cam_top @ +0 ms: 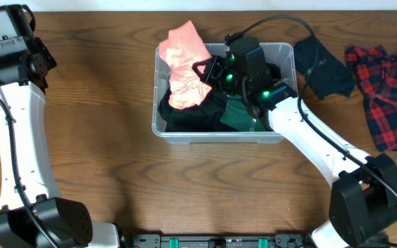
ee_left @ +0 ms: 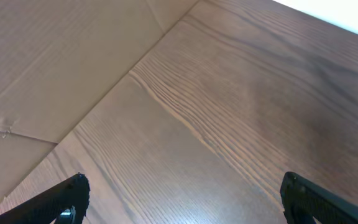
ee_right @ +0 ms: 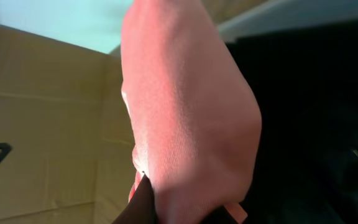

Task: Pack container
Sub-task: 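Carry the pink shirt with the right gripper into the bin, then push the pink shirt down into the bin's left side with the right gripper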

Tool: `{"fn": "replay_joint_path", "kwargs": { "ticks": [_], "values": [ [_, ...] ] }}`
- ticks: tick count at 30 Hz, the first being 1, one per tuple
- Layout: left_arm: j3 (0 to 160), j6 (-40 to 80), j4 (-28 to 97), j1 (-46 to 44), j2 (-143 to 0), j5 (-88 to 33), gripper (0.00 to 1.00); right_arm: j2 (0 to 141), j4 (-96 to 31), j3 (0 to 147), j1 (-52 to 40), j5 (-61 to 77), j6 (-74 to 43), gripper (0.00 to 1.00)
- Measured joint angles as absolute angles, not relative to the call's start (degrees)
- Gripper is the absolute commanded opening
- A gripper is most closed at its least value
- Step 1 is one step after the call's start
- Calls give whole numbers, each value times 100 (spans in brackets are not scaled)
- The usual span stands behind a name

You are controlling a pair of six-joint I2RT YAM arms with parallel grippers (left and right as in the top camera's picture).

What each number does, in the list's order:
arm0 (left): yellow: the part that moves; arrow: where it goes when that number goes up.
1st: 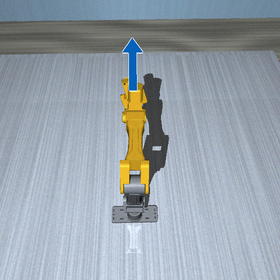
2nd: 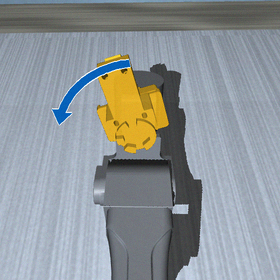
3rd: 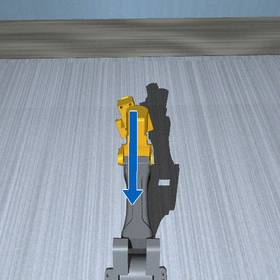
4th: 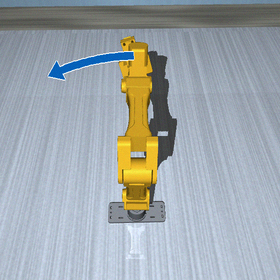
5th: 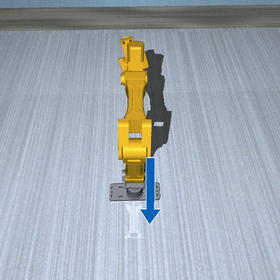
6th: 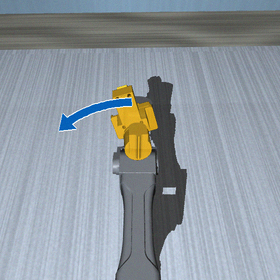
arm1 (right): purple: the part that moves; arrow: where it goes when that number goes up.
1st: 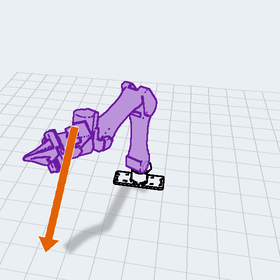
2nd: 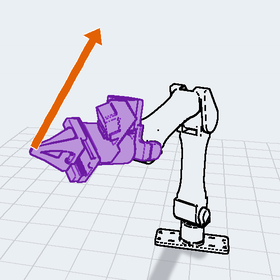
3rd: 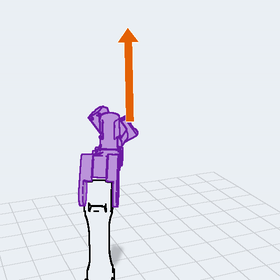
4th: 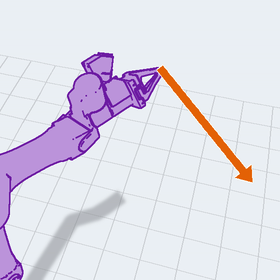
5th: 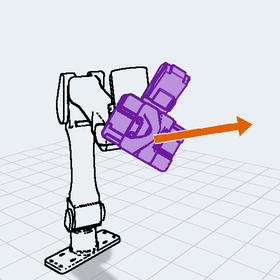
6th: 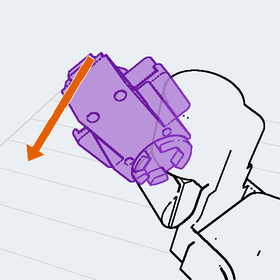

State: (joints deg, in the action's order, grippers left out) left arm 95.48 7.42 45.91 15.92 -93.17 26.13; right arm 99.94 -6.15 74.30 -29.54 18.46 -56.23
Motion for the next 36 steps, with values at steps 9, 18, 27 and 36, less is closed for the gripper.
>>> {"fn": "replay_joint_path", "kwargs": {
  "ticks": [9,18,27,36],
  "values": [
    [9548,742,4591,1592,-9317,2613,98,10079,-687,7430,-2978,1813,-5636,1],
    [9548,744,4591,1592,-9317,2613,98,10200,-919,7430,-3098,1686,-5627,1],
    [9548,744,4591,1592,-9317,2613,98,10239,-1352,7430,-3133,1437,-5212,9],
    [9548,744,4591,1592,-9317,2613,98,10239,-1387,7430,-3142,1146,-4110,73]
  ]
}}
